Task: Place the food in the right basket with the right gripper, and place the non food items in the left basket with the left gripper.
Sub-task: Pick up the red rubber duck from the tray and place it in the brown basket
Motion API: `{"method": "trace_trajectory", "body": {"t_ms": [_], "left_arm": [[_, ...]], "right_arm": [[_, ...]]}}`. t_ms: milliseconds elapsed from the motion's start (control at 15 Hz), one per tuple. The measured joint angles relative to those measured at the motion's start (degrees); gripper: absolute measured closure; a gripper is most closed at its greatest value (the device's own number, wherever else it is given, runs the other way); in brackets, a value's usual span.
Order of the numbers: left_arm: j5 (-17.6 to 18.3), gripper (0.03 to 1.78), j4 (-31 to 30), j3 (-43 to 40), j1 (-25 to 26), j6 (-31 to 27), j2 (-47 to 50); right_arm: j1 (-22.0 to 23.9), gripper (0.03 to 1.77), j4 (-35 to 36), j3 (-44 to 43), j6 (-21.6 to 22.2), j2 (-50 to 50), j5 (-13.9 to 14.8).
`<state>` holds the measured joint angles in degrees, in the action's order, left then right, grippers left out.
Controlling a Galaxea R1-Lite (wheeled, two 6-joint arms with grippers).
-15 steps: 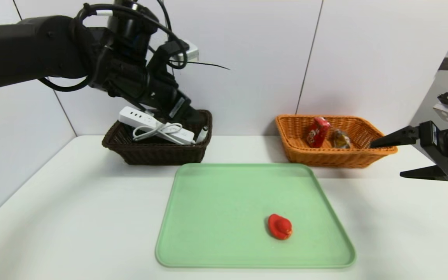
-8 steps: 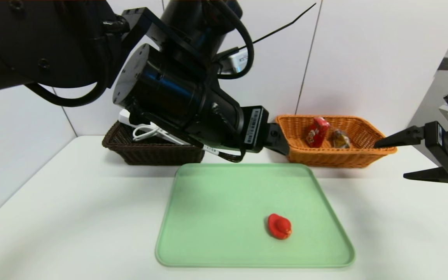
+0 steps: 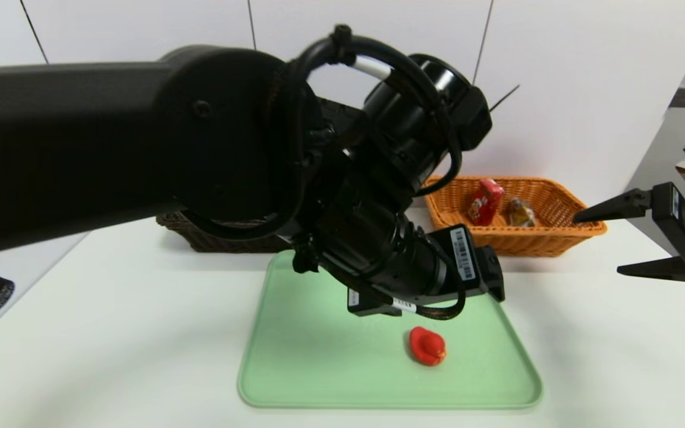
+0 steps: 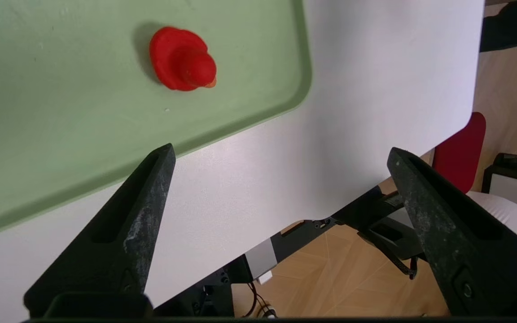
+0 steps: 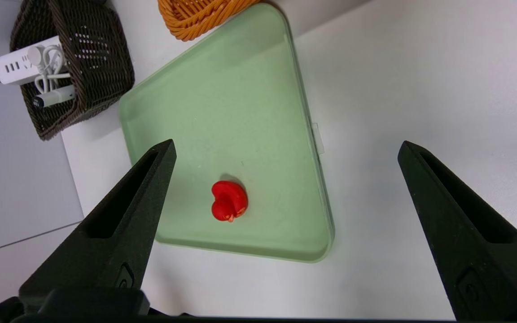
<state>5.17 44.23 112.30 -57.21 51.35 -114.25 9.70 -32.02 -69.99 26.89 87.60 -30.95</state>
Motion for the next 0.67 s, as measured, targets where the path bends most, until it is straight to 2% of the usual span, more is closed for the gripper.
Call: {"method": "trace_trajectory", "body": {"t_ms": [267,667], "left_arm": [[-3.9,0.12,2.27,0.16,-0.65,5.64,-4.27],[-5.77,0.12,0.67,0.35,-0.98,6.01,-7.44]], "right_arm": [[-0.01,0.09,0.26,1.13,0.41,-0.12,-0.52],[0.02,0.09,2.36,2.21,0.41,-0.26,-1.97]]}}
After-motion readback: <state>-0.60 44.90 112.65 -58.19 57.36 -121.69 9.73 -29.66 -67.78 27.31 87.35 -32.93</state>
